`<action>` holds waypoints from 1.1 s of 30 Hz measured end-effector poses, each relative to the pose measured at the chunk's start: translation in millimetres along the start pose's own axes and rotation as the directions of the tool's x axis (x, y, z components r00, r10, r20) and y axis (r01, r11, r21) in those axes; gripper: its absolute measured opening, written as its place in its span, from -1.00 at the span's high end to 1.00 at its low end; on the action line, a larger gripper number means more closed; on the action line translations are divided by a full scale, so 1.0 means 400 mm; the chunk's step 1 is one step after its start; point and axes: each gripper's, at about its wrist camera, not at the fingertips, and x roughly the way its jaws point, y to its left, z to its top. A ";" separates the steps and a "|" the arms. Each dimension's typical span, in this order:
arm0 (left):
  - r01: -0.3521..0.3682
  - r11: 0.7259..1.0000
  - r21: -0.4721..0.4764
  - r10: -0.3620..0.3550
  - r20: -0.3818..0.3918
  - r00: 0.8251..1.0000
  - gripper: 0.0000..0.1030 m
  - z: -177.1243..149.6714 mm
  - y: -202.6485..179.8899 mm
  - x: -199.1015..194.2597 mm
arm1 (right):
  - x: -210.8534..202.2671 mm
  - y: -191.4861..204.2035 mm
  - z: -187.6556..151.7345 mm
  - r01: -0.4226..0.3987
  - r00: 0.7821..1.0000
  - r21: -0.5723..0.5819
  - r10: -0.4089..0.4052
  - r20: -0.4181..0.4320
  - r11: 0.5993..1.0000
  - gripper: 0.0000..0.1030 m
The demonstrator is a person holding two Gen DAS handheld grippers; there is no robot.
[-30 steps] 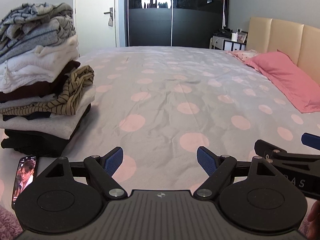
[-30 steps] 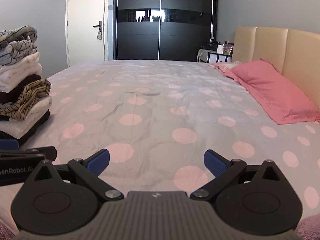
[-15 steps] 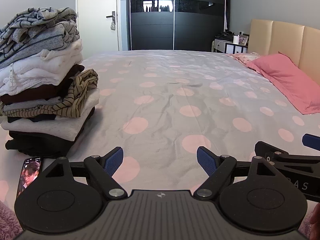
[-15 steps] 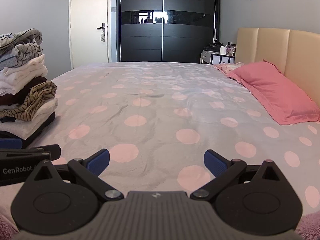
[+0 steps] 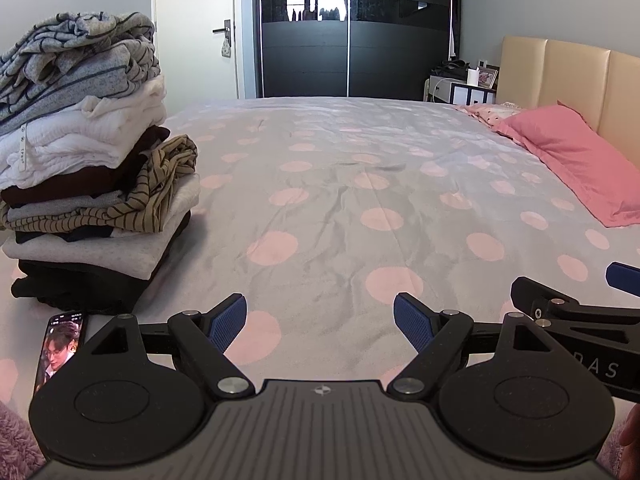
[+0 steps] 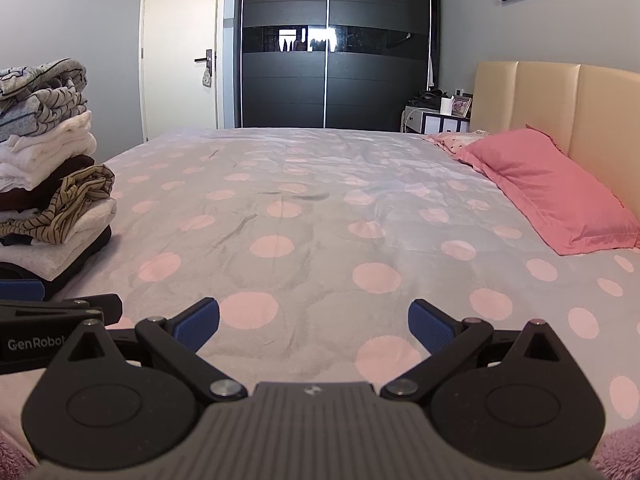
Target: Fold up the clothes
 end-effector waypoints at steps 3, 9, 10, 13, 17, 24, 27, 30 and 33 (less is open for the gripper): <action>-0.004 1.000 -0.001 0.004 0.002 1.000 -0.57 -0.003 -0.008 -0.007 | -0.002 0.000 0.000 -0.001 1.000 0.001 0.001 0.004 1.000 -0.97; -0.007 1.000 -0.001 0.007 0.006 1.000 -0.57 -0.003 -0.012 -0.016 | -0.002 0.000 -0.001 -0.002 1.000 -0.002 0.002 0.005 1.000 -0.97; -0.006 1.000 -0.001 0.006 0.004 1.000 -0.57 -0.003 -0.012 -0.016 | -0.002 0.000 -0.001 -0.002 1.000 -0.003 0.002 0.005 1.000 -0.97; -0.007 1.000 0.000 0.007 0.000 1.000 -0.57 -0.001 -0.011 -0.014 | -0.001 0.002 -0.001 -0.001 1.000 -0.007 0.001 0.005 1.000 -0.97; -0.010 1.000 0.000 0.010 0.001 1.000 -0.57 -0.003 -0.014 -0.014 | 0.000 0.005 -0.001 -0.002 1.000 -0.007 0.002 0.004 1.000 -0.97; -0.011 1.000 0.004 0.011 0.001 1.000 -0.57 -0.003 -0.015 -0.015 | -0.002 0.004 -0.001 -0.003 1.000 -0.004 0.003 0.003 1.000 -0.97; -0.010 1.000 0.004 0.010 0.003 1.000 -0.57 -0.002 -0.014 -0.017 | -0.003 0.004 -0.002 -0.004 1.000 -0.003 0.004 0.003 1.000 -0.97; -0.009 1.000 -0.002 0.009 0.002 1.000 -0.57 -0.002 -0.012 -0.017 | -0.003 0.005 -0.002 -0.004 1.000 -0.004 0.004 0.004 1.000 -0.98; -0.009 1.000 -0.005 0.009 0.001 1.000 -0.56 -0.002 -0.011 -0.017 | -0.004 0.006 -0.003 -0.006 1.000 -0.006 0.006 0.002 1.000 -0.97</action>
